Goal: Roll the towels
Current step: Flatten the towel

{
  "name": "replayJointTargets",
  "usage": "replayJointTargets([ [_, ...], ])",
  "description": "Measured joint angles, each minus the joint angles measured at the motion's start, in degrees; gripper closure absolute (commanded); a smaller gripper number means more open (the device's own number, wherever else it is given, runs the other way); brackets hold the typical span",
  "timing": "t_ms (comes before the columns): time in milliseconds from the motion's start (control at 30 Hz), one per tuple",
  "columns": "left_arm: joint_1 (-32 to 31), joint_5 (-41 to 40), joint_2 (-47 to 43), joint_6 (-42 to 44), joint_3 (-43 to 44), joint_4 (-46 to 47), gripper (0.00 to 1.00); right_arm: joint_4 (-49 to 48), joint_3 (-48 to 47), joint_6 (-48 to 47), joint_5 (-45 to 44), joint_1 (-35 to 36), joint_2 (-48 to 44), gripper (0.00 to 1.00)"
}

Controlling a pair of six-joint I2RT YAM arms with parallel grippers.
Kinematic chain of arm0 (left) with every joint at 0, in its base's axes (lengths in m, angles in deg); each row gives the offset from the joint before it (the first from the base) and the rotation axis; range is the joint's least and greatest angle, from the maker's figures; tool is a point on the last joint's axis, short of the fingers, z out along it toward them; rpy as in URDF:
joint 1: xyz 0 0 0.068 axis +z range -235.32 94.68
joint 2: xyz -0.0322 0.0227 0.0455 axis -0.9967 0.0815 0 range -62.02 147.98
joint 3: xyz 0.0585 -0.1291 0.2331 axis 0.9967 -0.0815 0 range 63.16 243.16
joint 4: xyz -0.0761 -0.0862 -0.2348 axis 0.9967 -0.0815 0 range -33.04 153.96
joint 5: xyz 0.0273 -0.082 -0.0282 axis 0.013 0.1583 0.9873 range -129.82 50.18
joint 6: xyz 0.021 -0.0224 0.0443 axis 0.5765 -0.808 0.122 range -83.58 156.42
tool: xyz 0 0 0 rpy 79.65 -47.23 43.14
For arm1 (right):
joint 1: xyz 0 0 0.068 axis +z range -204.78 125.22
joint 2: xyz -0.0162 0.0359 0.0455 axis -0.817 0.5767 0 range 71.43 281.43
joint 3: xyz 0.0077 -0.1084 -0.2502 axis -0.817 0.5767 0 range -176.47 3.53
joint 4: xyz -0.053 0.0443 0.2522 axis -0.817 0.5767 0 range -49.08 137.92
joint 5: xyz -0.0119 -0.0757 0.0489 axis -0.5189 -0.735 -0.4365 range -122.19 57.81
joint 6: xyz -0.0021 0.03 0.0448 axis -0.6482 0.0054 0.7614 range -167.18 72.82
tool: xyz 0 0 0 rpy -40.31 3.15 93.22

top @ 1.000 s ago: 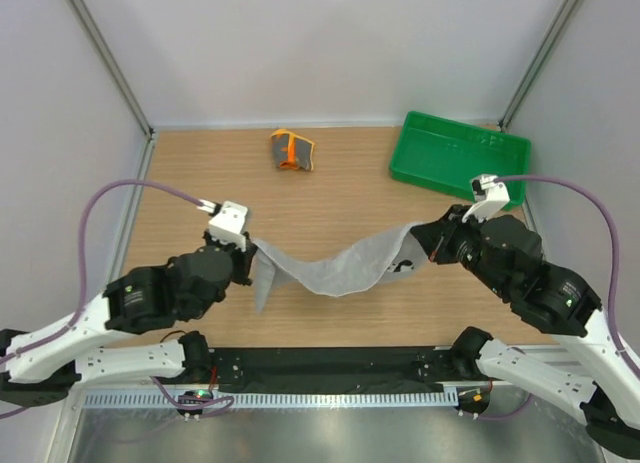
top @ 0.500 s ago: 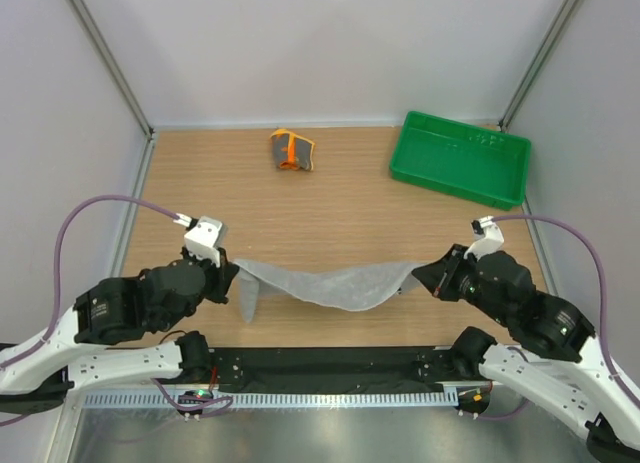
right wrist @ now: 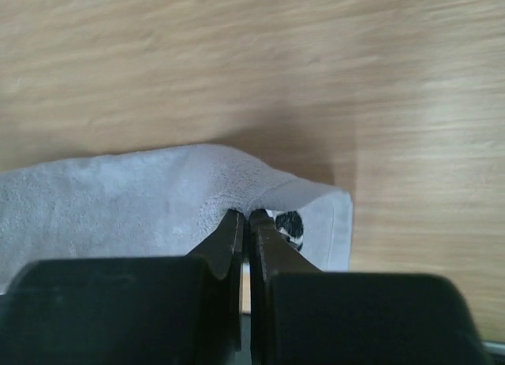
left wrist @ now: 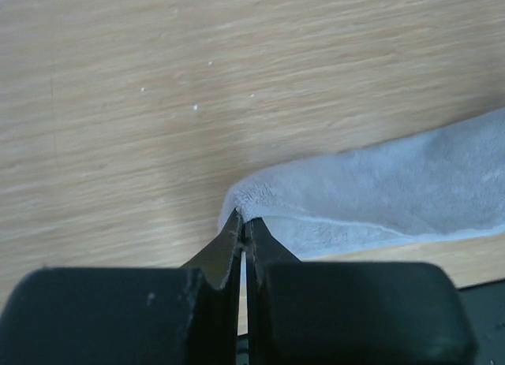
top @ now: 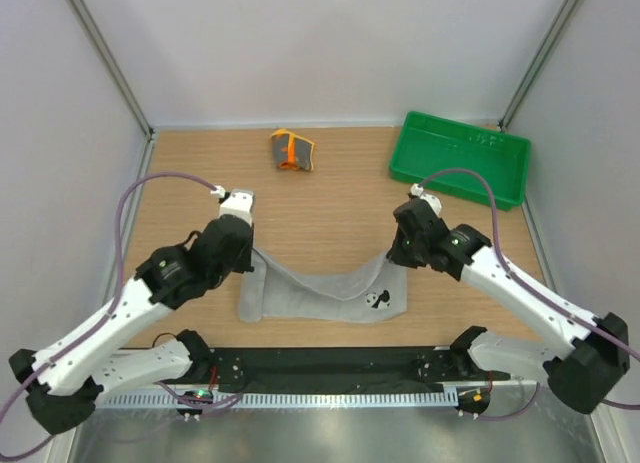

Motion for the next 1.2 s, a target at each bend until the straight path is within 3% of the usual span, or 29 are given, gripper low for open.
replayJointTargets([
  [133, 16.9, 11.3, 8.5, 2.8, -1.8, 4.4, 1.0, -6.3, -0.3, -2.1, 3.8, -10.2, 10.6, 0.99],
  [233, 26.7, 19.0, 18.5, 4.8, 0.6, 6.1, 1.0, -8.6, -4.2, -4.0, 6.0, -13.7, 20.5, 0.99],
  [300, 31.3, 22.5, 27.1, 6.1, 3.8, 7.4, 1.0, -9.3, -9.5, -5.4, 7.7, -15.0, 28.6, 0.89],
  [333, 33.2, 24.0, 31.2, 6.7, 5.6, 7.8, 1.0, -9.7, -12.4, -5.9, 8.3, -15.6, 32.4, 0.72],
  [367, 34.9, 25.4, 35.0, 7.5, 7.4, 8.0, 1.0, -10.5, -16.0, -6.7, 9.2, -16.3, 36.7, 0.63],
  [433, 37.9, 27.3, 41.1, 8.3, 11.4, 7.6, 0.83, -10.6, -21.3, -7.5, 9.9, -17.4, 42.4, 0.33],
  [467, 39.3, 28.0, 44.0, 8.9, 13.6, 7.8, 0.67, -10.4, -24.0, -7.9, 10.1, -18.0, 45.0, 0.29],
  [500, 40.7, 28.3, 46.6, 9.3, 16.0, 7.7, 0.23, -10.0, -27.2, -8.9, 10.3, -18.6, 47.6, 0.2],
  [533, 43.3, 28.8, 50.7, 9.4, 20.5, 8.0, 0.23, -8.9, -32.0, -9.9, 10.0, -19.5, 50.8, 0.17],
  [633, 45.4, 27.0, 51.4, 9.6, 23.5, 5.9, 0.18, -3.6, -37.6, -11.4, 7.2, -20.1, 51.3, 0.13],
  [767, 45.9, 25.1, 44.4, 9.0, 20.7, 6.2, 0.19, -2.1, -38.7, -12.7, 3.6, -20.1, 46.2, 0.14],
  [900, 40.1, 23.8, 30.6, 7.1, 10.3, 8.5, 0.22, -4.9, -27.5, -12.9, 5.8, -19.8, 32.6, 0.2],
  [967, 35.2, 23.6, 26.4, 5.5, 6.0, 9.1, 0.26, -7.1, -21.3, -12.6, 8.0, -19.0, 26.9, 0.31],
  [1000, 32.7, 24.0, 25.8, 4.5, 4.2, 10.1, 0.27, -8.3, -18.2, -12.4, 9.4, -18.4, 24.9, 0.41],
  [1033, 31.3, 24.5, 25.7, 3.9, 2.6, 11.3, 0.28, -10.4, -15.2, -12.2, 11.0, -17.9, 23.6, 0.59],
  [1133, 28.1, 26.5, 27.7, 0.9, -3.1, 16.3, 0.27, -16.0, -7.1, -10.8, 15.7, -16.7, 24.1, 0.74],
  [1200, 26.8, 27.4, 29.7, -0.7, -5.2, 18.6, 0.27, -18.7, -2.8, -9.9, 18.7, -16.2, 26.6, 0.76],
])
